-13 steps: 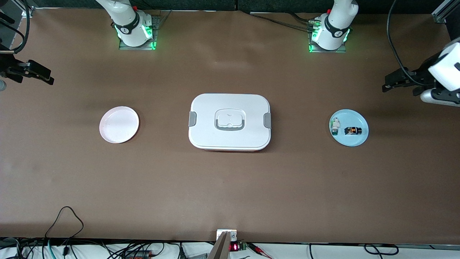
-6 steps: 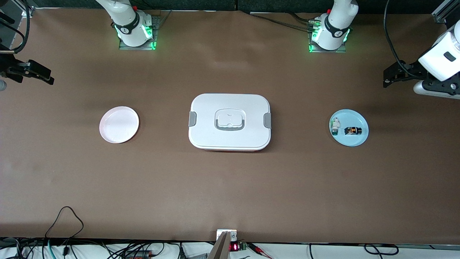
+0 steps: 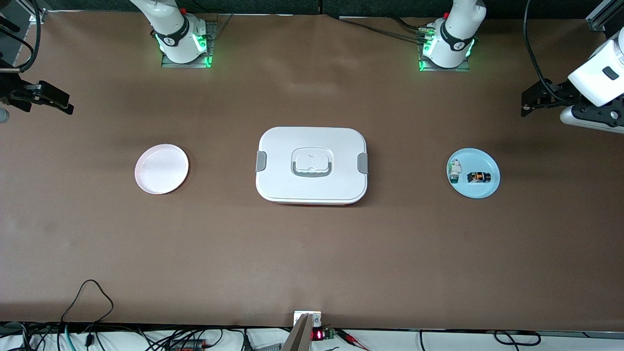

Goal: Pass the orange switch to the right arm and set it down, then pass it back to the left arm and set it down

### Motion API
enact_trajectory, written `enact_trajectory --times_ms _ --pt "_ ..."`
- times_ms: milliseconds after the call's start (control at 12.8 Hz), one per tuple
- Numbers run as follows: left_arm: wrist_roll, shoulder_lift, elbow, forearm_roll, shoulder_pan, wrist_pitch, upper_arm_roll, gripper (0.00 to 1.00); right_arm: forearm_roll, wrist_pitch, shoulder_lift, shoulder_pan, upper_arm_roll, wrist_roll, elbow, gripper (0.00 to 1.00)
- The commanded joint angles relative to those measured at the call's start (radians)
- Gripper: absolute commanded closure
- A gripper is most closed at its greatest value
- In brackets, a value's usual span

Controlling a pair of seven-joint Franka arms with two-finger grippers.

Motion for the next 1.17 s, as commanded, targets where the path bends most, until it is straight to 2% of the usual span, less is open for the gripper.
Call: enact_trajectory --times_ms 0,156,468,1092 --pt "0.023 -0.008 -0.007 0.007 0.010 0.002 -0.006 0.00 0.003 -0.021 0.011 -0.006 0.004 -0.017 0.028 0.00" --pt "0.031 0.013 0.025 0.016 0.010 0.001 -0.008 0.00 0.003 -0.023 0.011 -0.004 0.006 -0.017 0.027 0.00" --pt "0.009 0.018 0.033 -0.069 0.033 0.001 0.003 0.00 0.003 -0.023 0.011 -0.004 0.004 -0.016 0.025 0.00" --pt "-0.057 0.027 0.039 -0.062 0.034 -0.006 -0.004 0.00 0.003 -0.023 0.011 -0.004 0.006 -0.016 0.024 0.00"
